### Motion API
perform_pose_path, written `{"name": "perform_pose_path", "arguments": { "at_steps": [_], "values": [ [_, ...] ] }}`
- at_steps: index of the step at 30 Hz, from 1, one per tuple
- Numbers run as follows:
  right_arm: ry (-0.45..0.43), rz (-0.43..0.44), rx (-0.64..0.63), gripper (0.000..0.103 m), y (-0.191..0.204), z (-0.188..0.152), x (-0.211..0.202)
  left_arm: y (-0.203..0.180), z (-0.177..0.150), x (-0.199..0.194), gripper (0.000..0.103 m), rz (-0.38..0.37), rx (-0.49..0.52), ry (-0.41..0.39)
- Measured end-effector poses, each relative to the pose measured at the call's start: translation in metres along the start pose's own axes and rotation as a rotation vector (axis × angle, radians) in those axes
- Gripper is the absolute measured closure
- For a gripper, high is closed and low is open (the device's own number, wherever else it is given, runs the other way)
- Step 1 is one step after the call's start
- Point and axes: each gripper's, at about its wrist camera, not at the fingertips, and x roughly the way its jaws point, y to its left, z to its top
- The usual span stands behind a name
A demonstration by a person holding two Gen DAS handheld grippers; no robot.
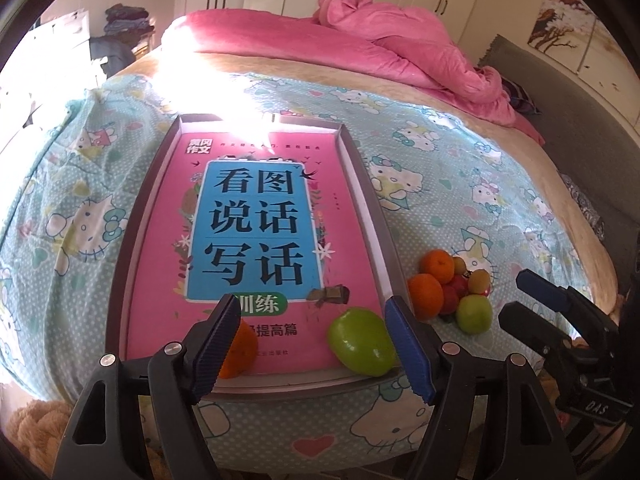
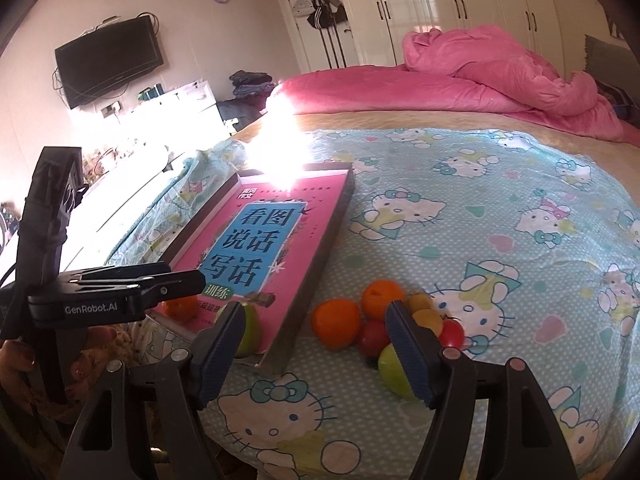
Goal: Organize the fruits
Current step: 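Move both open tools back to the fruit pile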
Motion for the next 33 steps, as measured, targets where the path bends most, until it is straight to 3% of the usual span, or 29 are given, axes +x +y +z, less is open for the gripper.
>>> {"name": "perform_pose_path", "arguments": {
  "at_steps": [11,33],
  "values": [
    [-0.015,-0.039,0.037,0.031,-0.015,-0.001,-0.013,-0.021,-0.005,-0.006,0.027,-0.011,0.078,-0.015],
    [0.055,-0.108,0.094,0.031,-0.036,-0.021,-0.023,-0.065,-0.02,-0.007,0.027,-0.067,0.208,0.003]
  ]
}}
